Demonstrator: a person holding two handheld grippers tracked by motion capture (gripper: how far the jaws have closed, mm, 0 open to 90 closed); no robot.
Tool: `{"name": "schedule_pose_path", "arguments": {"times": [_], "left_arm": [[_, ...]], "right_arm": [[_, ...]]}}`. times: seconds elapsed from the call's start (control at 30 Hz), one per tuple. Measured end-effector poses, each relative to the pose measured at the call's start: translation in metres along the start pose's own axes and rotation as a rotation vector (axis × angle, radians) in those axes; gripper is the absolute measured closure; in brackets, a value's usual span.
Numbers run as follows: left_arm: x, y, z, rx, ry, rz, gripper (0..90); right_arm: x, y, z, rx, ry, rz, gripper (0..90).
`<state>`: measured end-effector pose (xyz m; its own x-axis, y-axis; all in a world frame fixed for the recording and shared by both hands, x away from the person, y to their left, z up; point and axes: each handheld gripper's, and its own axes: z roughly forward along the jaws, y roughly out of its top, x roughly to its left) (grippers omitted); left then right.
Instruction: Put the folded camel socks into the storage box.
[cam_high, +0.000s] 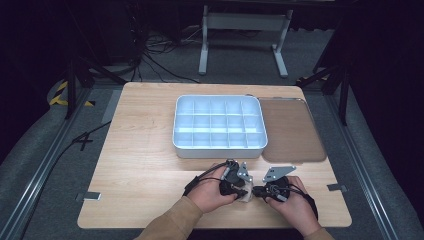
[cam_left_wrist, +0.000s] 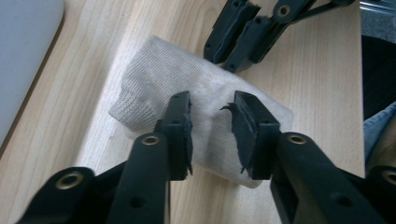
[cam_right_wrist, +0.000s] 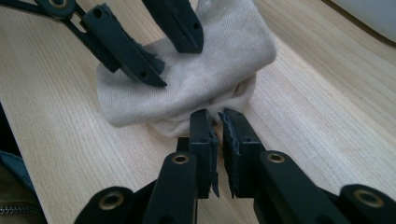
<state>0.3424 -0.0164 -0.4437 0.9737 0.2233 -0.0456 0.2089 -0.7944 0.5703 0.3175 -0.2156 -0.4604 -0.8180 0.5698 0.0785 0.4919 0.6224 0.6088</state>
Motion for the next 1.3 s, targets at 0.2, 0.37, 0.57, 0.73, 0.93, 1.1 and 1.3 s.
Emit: {"name": "schedule_pose_path", "arguments": {"times": [0.2, 0.37, 0.57, 0.73, 0.93, 1.1, 1.3], "left_arm": [[0.000, -0.002, -0.001, 0.014, 0.046, 0.012, 53.8], [-0.002, 0.000, -0.001, 0.019, 0.068, 0.031, 50.6], [-0.004, 0.001, -0.001, 0.025, 0.078, 0.024, 50.5], [-0.004, 0.000, -0.001, 0.026, 0.075, 0.018, 49.6], [-0.005, 0.000, -0.002, 0.028, 0.071, 0.028, 47.5], [-0.007, -0.002, -0.003, 0.039, 0.048, 0.031, 45.0], [-0.009, -0.006, -0.006, 0.054, 0.030, 0.019, 43.8]], "right_arm": [[-0.003, 0.000, -0.006, -0.016, -0.003, 0.011, 79.7], [-0.004, 0.002, -0.017, -0.062, -0.024, 0.048, 74.5], [-0.003, 0.008, -0.019, -0.165, -0.030, 0.151, 56.8], [-0.002, 0.010, -0.012, -0.186, -0.032, 0.185, 51.3], [-0.001, 0.011, -0.003, -0.180, -0.031, 0.205, 49.3], [0.000, 0.011, 0.005, -0.129, -0.015, 0.190, 49.5], [-0.002, 0.011, 0.009, -0.093, 0.002, 0.198, 46.3]]}}
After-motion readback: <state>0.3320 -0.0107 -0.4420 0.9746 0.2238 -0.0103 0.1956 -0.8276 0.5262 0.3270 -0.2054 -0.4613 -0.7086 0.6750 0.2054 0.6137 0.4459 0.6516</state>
